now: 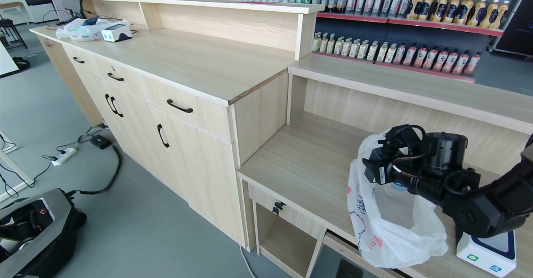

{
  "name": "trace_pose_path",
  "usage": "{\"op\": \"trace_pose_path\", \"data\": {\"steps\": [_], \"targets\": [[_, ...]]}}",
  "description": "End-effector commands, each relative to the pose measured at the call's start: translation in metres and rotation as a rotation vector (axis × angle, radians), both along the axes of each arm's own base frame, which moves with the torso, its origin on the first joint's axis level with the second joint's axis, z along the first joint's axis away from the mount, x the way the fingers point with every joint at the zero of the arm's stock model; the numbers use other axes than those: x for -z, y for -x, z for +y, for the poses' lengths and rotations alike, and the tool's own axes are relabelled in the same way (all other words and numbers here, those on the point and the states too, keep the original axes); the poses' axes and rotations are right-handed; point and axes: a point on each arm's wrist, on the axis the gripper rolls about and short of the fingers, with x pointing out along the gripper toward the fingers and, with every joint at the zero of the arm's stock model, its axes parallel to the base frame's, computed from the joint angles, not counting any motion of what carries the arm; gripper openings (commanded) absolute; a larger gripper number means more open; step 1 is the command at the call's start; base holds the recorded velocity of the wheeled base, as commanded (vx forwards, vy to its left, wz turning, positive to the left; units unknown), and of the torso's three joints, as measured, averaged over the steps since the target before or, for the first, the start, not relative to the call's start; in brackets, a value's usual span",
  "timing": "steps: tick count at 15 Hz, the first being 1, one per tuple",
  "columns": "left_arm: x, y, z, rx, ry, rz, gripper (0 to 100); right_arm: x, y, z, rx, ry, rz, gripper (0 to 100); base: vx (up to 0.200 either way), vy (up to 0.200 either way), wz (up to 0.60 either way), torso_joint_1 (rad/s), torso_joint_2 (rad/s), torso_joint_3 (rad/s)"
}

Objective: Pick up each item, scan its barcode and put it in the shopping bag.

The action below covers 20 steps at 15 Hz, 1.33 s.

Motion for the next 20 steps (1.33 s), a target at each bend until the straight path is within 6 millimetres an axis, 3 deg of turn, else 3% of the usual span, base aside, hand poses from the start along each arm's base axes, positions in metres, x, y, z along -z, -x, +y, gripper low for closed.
{"op": "trace_pose_path", "data": {"steps": [1,8,12,20], "targets": [[0.0,0.0,0.0,-0.001,0.0,0.0,100,0.017,-0.009,0.008,-0.032,0.0,0.016,0,0.0,0.0,0.0,0.0,0.0,0.0],[0.0,0.0,0.0,-0.001,0.0,0.0,100,0.02,-0.012,0.007,-0.029,0.008,-0.001,0,0.0,0.0,0.0,0.0,0.0,0.0],[0.0,0.0,0.0,-0.001,0.0,0.0,100,0.0,-0.006,-0.004,-0.021,0.079,-0.059,0,0.0,0.0,0.0,0.0,0.0,0.0],[0.0,0.0,0.0,-0.001,0.0,0.0,100,0.029,-0.009,-0.016,0.01,0.108,0.046,0,0.0,0.0,0.0,0.0,0.0,0.0]]}}
